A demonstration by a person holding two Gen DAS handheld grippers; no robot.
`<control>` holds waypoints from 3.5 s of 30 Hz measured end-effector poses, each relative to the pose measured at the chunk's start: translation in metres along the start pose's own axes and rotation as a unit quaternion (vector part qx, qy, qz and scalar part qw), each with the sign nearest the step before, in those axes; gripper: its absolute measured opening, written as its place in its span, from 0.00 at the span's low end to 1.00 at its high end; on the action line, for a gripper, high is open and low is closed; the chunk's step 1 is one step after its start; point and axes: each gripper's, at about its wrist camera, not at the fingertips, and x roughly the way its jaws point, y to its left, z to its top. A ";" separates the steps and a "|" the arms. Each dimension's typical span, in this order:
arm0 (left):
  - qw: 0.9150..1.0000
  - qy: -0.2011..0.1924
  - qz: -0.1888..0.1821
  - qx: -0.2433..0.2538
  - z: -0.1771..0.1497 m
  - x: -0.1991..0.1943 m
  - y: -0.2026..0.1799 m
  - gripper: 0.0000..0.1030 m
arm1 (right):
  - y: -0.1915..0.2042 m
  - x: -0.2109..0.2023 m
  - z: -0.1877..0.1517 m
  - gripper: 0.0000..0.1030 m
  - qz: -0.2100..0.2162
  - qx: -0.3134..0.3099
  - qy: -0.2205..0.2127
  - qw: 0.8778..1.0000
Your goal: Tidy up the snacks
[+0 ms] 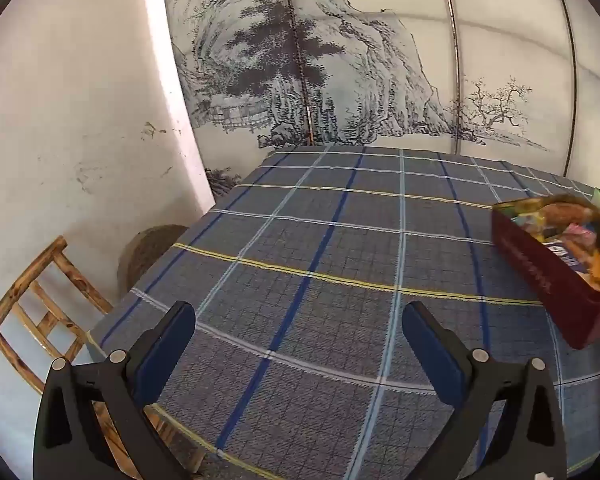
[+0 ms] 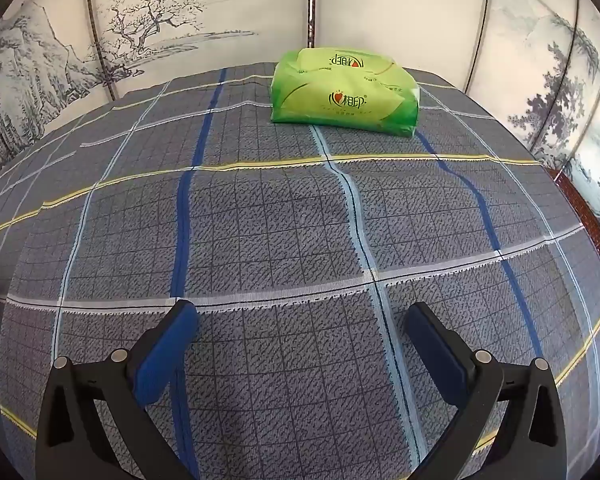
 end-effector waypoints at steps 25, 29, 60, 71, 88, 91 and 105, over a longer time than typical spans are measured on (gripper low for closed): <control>0.992 -0.035 -0.013 -0.121 0.021 0.103 -0.009 0.99 | 0.001 0.000 0.001 1.00 0.000 0.000 0.000 1.000; 0.990 -0.040 -0.005 -0.138 0.020 0.101 -0.002 0.99 | 0.001 0.000 0.001 1.00 0.000 0.000 0.000 1.000; 0.948 -0.065 0.103 -0.293 0.001 0.089 0.055 0.99 | 0.000 0.000 0.001 1.00 0.000 0.000 0.000 1.000; 0.952 -0.053 0.101 -0.285 0.003 0.095 0.051 0.99 | 0.000 0.000 0.001 1.00 0.000 0.000 0.000 1.000; 0.954 -0.040 0.088 -0.284 0.004 0.099 0.050 0.99 | 0.000 0.000 0.001 1.00 -0.001 0.000 0.000 1.000; 0.955 -0.041 0.088 -0.281 0.005 0.099 0.049 0.99 | 0.000 0.000 0.001 1.00 0.000 0.000 0.000 1.000; 0.954 -0.030 0.079 -0.287 0.003 0.104 0.052 0.99 | 0.000 0.000 0.001 1.00 -0.001 0.000 0.000 1.000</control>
